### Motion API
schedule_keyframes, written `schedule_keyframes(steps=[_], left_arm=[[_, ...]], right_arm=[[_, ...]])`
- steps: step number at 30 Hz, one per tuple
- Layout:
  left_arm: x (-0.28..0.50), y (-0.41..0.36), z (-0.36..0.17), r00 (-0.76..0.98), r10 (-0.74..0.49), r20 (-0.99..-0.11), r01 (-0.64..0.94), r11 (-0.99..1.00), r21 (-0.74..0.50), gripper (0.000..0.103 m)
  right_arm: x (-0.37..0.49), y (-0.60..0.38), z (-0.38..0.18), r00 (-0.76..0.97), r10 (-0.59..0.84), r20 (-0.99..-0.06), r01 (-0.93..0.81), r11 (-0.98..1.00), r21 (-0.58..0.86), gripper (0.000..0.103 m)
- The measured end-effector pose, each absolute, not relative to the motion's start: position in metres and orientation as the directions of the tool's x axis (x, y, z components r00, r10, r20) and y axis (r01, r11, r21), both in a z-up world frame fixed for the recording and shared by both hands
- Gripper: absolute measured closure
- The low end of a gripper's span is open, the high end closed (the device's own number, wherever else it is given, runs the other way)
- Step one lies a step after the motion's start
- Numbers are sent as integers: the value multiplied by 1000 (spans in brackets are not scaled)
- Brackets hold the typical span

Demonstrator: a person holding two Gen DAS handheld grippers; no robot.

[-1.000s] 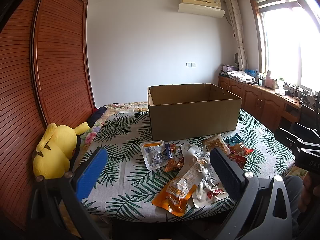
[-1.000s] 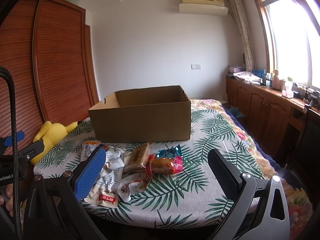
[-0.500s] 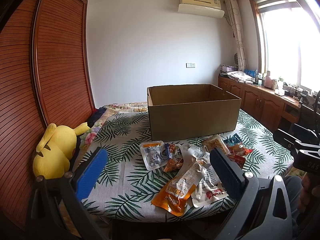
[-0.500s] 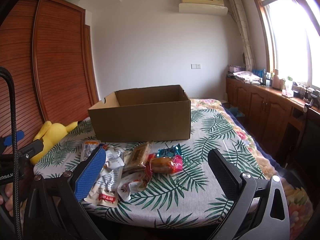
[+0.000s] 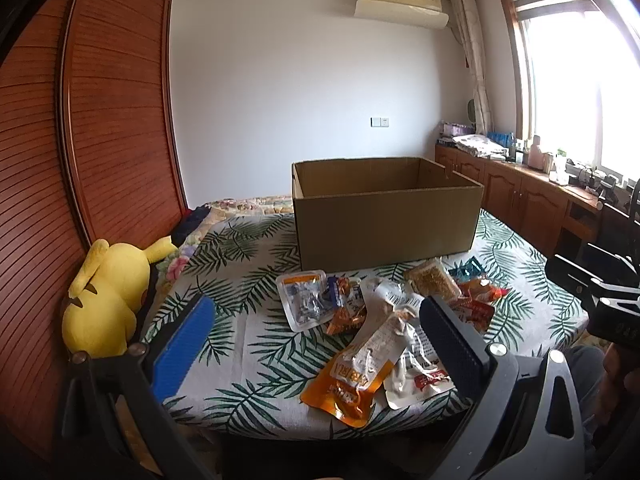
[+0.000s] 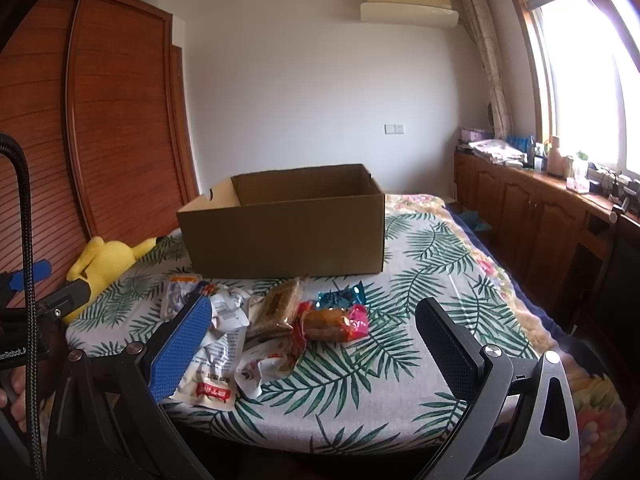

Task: Organize snacks
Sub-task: 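Grasp the silver barcode pouch with the left tool while the right tool grasps a red-white packet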

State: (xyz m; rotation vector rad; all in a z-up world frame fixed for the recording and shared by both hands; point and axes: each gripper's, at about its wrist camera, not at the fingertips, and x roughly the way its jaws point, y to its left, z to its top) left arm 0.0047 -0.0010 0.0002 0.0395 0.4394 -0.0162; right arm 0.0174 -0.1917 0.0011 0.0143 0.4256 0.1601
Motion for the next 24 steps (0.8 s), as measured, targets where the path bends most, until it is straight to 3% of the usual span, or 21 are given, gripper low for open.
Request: schedule_keyframes(steps=[15,24], left_arm=[[40,6,-45,851,-50,-523,79,996,33,0],[71,5,-73,786,-136,-603,166,986,-6,4]], right_arm=[[45,-191,-34,841,191,-507,-189,980,56,1],[60,-193,-59,795,205,-570,-198,977,76,3]])
